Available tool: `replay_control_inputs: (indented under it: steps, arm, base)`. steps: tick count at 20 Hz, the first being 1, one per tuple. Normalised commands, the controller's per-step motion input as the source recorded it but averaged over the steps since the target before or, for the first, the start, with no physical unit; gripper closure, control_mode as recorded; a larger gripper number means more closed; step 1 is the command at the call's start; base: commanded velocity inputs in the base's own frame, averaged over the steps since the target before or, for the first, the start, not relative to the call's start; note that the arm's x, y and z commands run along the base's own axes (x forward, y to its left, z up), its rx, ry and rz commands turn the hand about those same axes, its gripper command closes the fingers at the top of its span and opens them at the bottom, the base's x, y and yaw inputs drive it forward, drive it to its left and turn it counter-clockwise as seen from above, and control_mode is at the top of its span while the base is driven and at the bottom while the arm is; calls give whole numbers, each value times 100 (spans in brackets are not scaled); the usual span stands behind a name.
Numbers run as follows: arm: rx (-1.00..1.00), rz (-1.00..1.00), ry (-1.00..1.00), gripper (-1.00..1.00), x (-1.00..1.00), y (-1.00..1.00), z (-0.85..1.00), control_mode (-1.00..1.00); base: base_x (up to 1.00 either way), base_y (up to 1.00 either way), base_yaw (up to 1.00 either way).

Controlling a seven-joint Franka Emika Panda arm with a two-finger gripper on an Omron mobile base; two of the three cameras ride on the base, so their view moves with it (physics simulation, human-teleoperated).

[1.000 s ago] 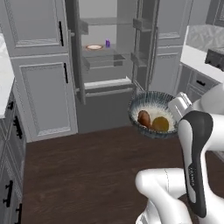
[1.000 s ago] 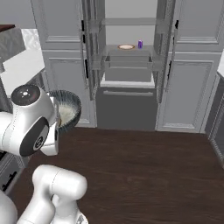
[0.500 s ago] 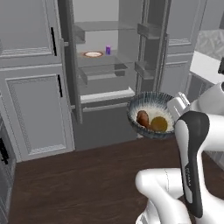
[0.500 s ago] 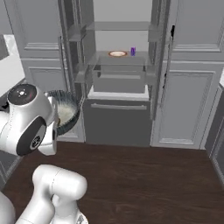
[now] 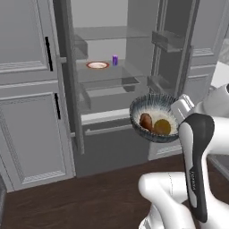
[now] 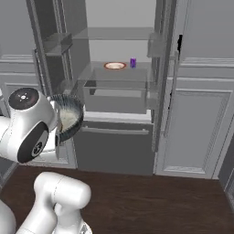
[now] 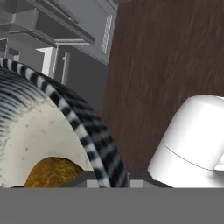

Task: Pick the chicken drumstick and avocado from their plates and place them in the bowl. Then put the bowl in the fridge.

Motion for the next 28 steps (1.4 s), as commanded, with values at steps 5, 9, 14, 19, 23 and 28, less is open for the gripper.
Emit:
replay_control_inputs:
  steps: [5,9,14,19,23,28]
  arm:
    - [0,0,0,100,0,0,0,100]
    - [0,0,0,100,0,0,0,100]
    - [0,0,0,100,0,0,0,100]
    - [0,0,0,100,0,0,0,100]
    - [0,0,0,100,0,0,0,100]
    - [0,0,0,100,0,0,0,100]
  base:
    - [100,-34,0]
    - [100,-20,-2]
    - [100,7,-5]
    - [85,-4,-1]
    - [49,0,0]
    - [85,-4,0]
